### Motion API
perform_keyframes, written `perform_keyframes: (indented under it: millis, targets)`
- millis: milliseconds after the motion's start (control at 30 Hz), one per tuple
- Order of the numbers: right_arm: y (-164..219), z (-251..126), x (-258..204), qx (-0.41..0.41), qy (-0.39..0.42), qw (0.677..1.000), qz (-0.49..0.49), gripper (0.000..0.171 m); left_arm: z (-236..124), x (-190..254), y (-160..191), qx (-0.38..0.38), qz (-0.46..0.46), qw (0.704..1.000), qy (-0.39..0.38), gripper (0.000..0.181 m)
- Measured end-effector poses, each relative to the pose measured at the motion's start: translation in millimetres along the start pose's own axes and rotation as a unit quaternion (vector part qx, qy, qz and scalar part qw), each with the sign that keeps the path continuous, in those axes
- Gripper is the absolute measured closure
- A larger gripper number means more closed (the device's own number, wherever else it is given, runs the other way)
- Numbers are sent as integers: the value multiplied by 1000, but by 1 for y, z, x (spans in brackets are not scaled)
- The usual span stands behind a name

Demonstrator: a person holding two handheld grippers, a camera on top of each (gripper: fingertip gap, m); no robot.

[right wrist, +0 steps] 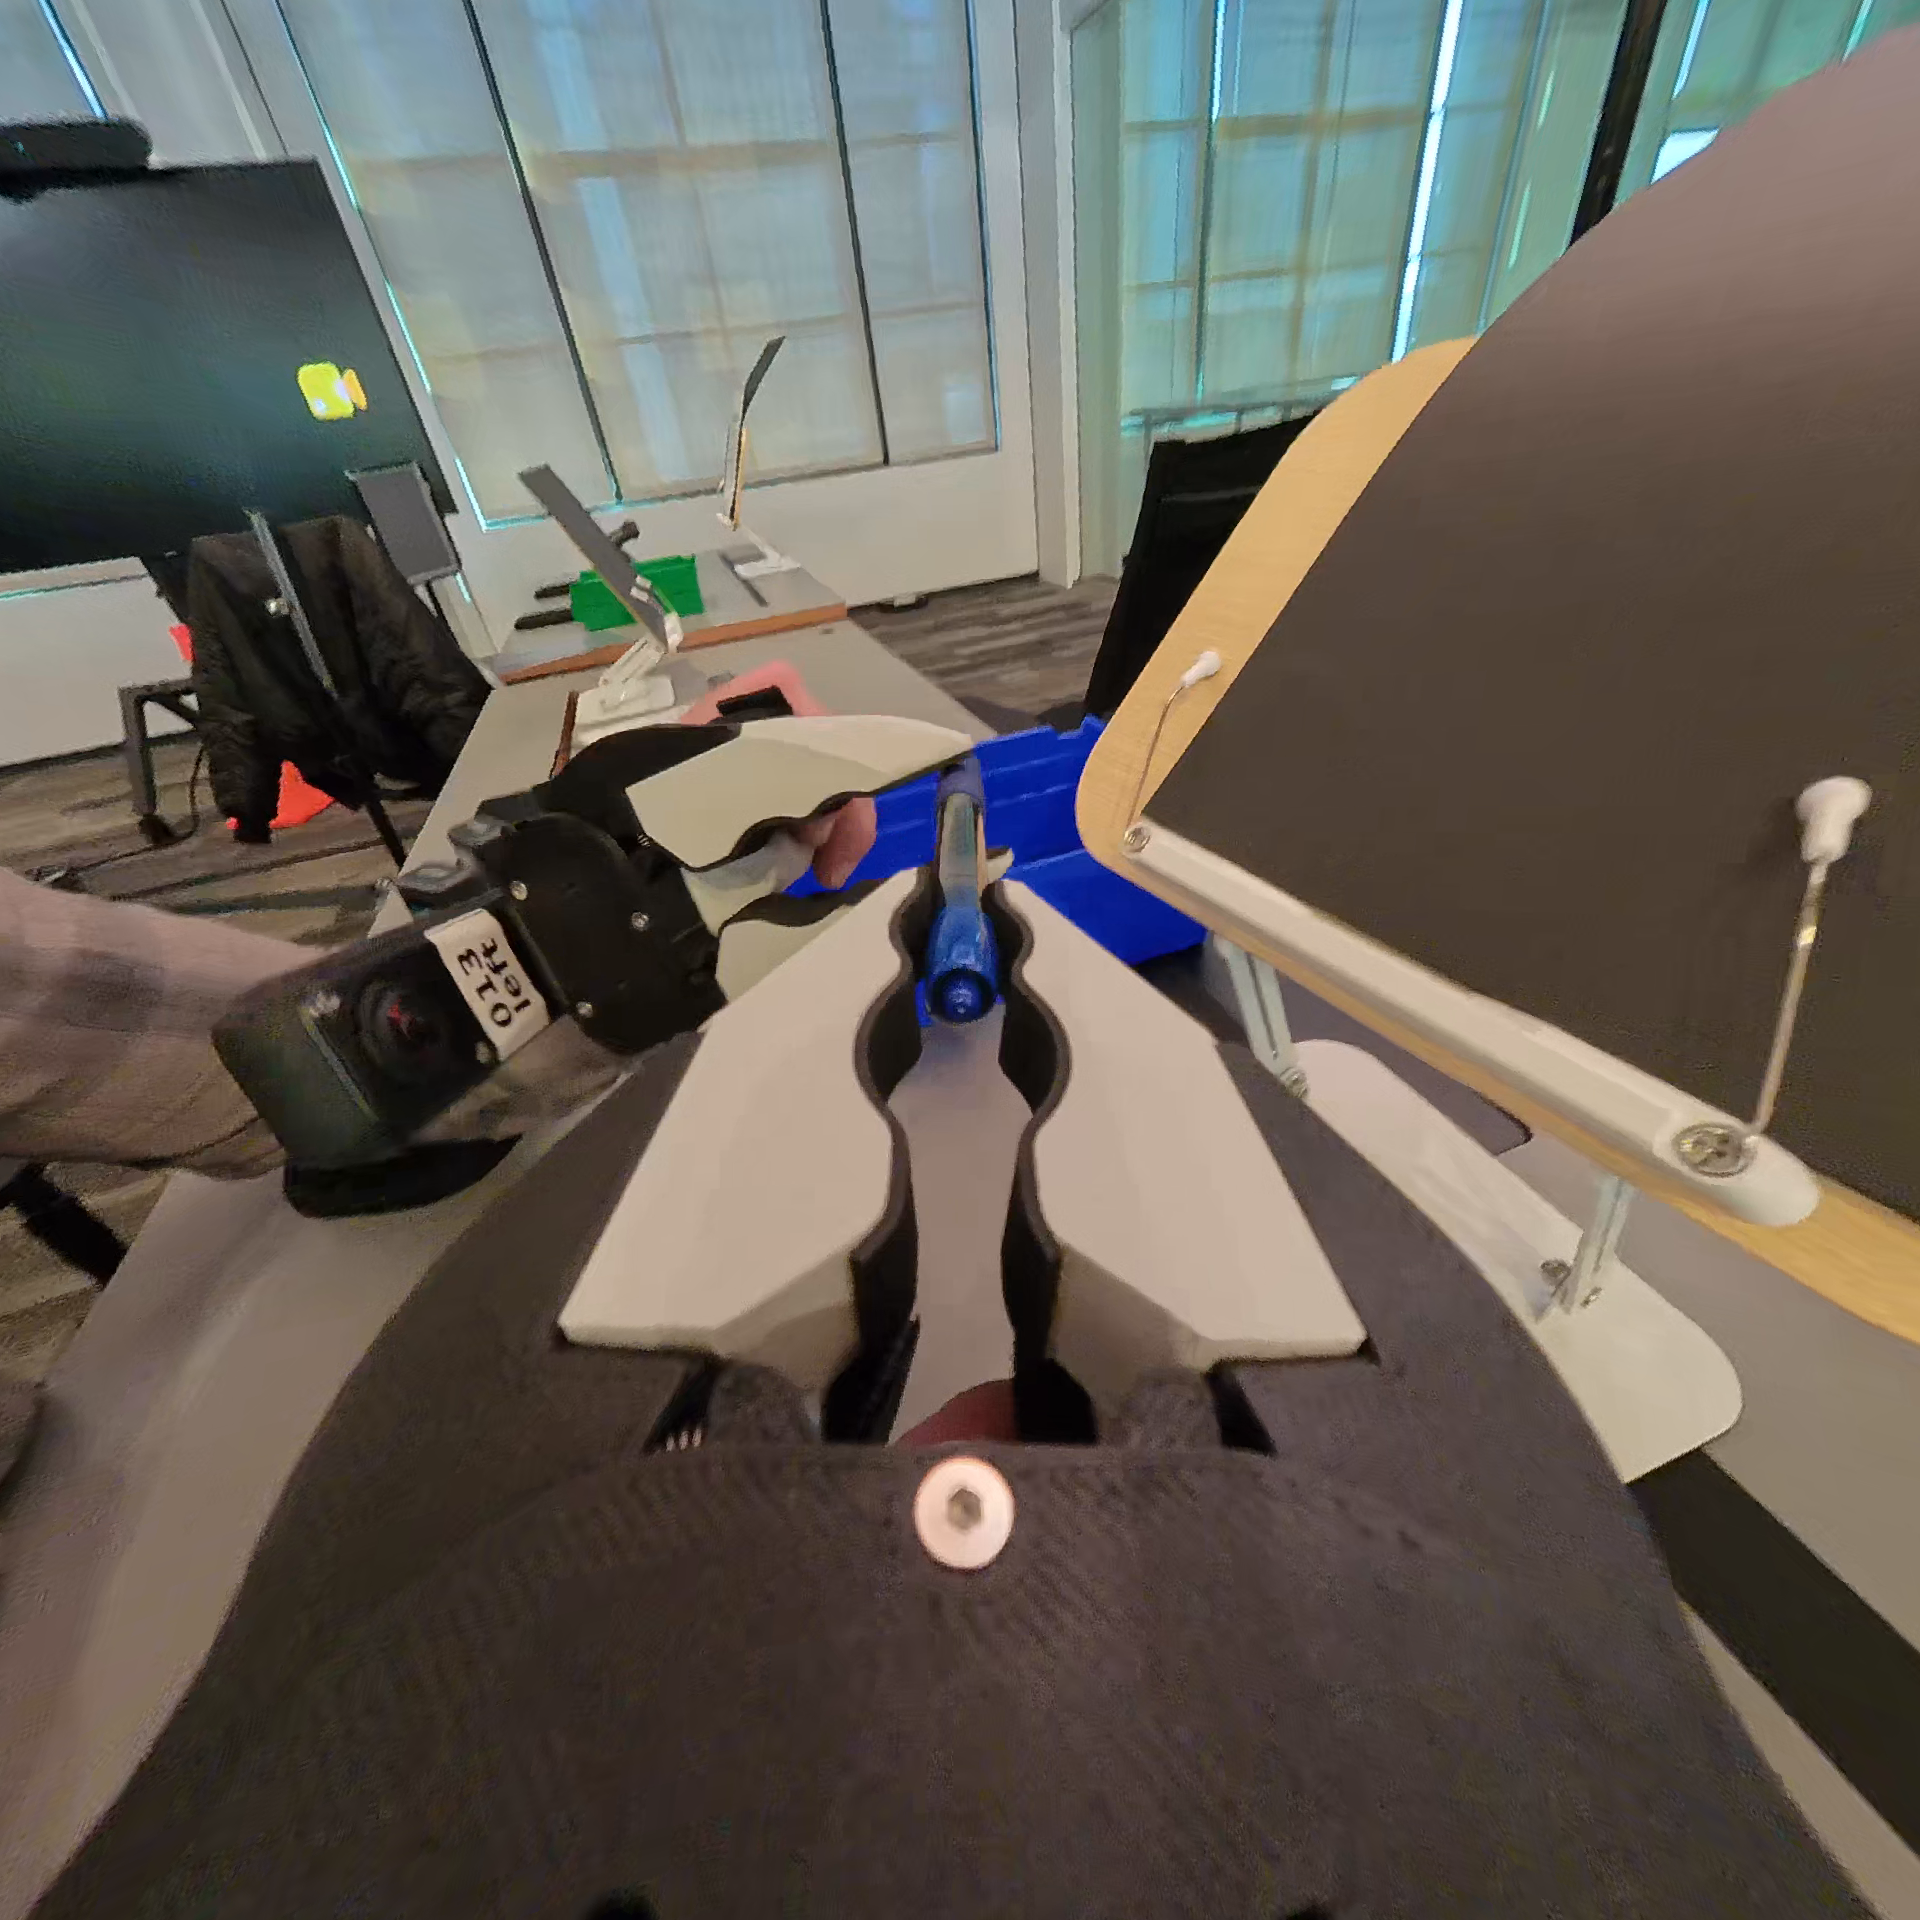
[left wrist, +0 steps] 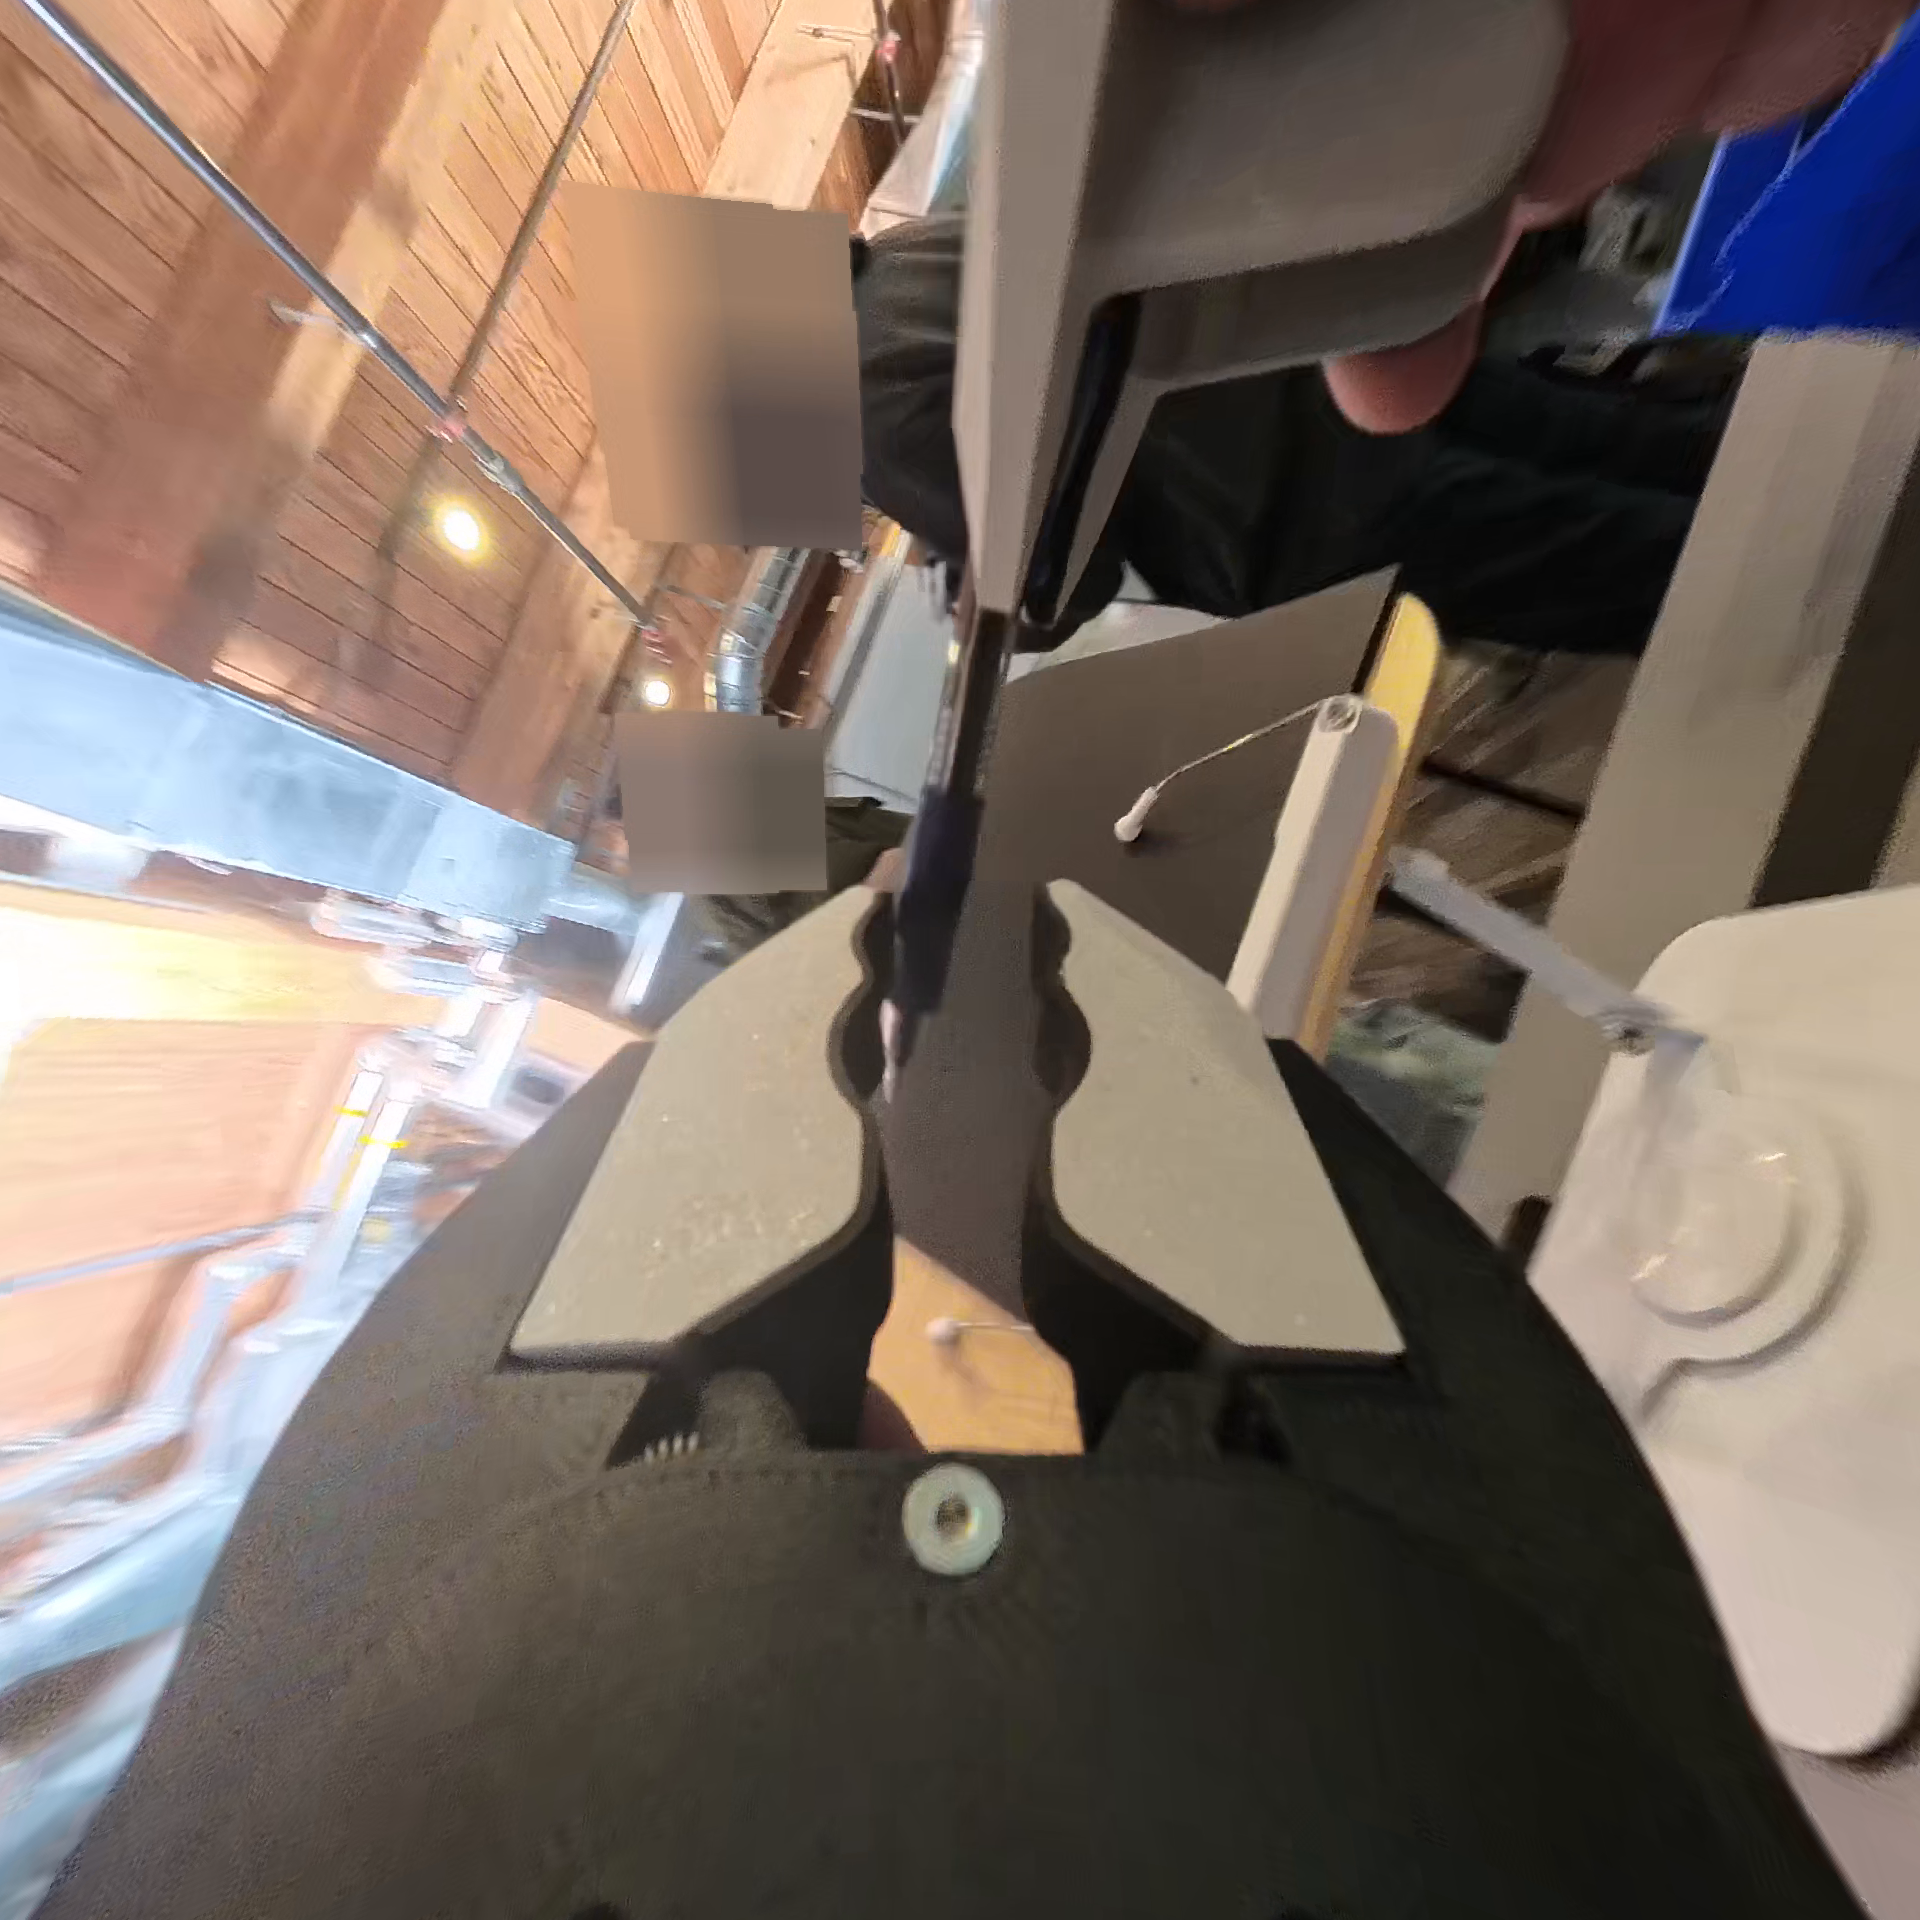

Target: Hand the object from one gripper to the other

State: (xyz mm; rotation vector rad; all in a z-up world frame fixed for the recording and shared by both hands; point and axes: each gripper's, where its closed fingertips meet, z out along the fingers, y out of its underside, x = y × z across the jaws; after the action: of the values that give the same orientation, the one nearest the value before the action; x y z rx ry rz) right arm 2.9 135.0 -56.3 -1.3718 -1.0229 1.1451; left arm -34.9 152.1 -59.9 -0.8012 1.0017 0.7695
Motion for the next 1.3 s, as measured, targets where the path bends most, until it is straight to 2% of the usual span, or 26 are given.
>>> perform_keyframes:
  millis: [67, 100, 167, 233, 333, 400, 433, 500, 567, 700, 767, 833, 900, 1000, 1033, 1100, 1233, 1300]
  targets:
    - [-13, -8, 6, 33, 16, 999, -18, 166, -1, -8, -4, 12, -126, 991, 41, 147]
    - [-22, -13, 8, 59, 28, 997, -36, 165, -1, -16, -6, 16, -220, 974, 61, 143]
    - [-35, -21, 11, 90, 60, 991, -84, 166, 0, -23, -4, 15, -380, 917, 120, 137]
    - [-45, -24, 7, 119, 96, 974, -164, 165, 1, -21, -5, 18, -522, 834, 180, 134]
    - [-45, -17, -6, 134, 143, 939, -281, 165, 0, -22, -13, 59, -695, 673, 244, 135]
    - [-39, -8, -13, 132, 176, 910, -351, 165, -1, -20, -21, 86, -763, 578, 276, 134]
    - [-34, -2, -18, 128, 183, 895, -386, 165, -1, -19, -23, 96, -783, 544, 285, 133]
    - [-24, 7, -24, 116, 205, 862, -449, 165, -2, -19, -27, 113, -805, 503, 292, 136]
    - [-20, 11, -26, 116, 223, 839, -483, 165, -5, -19, -33, 128, -811, 484, 302, 137]
    - [-13, 14, -25, 109, 241, 815, -515, 165, -9, -19, -43, 144, -807, 479, 315, 150]
    - [-11, 16, -26, 103, 249, 796, -541, 165, -10, -20, -44, 151, -810, 472, 315, 156]
    - [-10, 17, -28, 98, 255, 778, -566, 165, -9, -19, -42, 151, -810, 476, 306, 163]
    - [-9, 18, -27, 90, 268, 759, -587, 166, -10, -19, -42, 156, -815, 466, 307, 165]
    - [-4, 19, -22, 71, 265, 751, -600, 162, -10, -22, -40, 163, -809, 481, 296, 170]
    - [-2, 19, -23, 71, 252, 756, -600, 155, -10, -24, -38, 162, -804, 495, 287, 171]
    - [-1, 15, -24, 76, 222, 778, -582, 133, -10, -24, -34, 152, -774, 547, 282, 171]
    - [-9, 2, -22, 80, 162, 846, -502, 138, -9, -7, -27, 98, -663, 679, 301, 171]
    - [-4, 4, -27, 62, 102, 886, -448, 140, -10, 2, -28, 86, -589, 744, 303, 171]
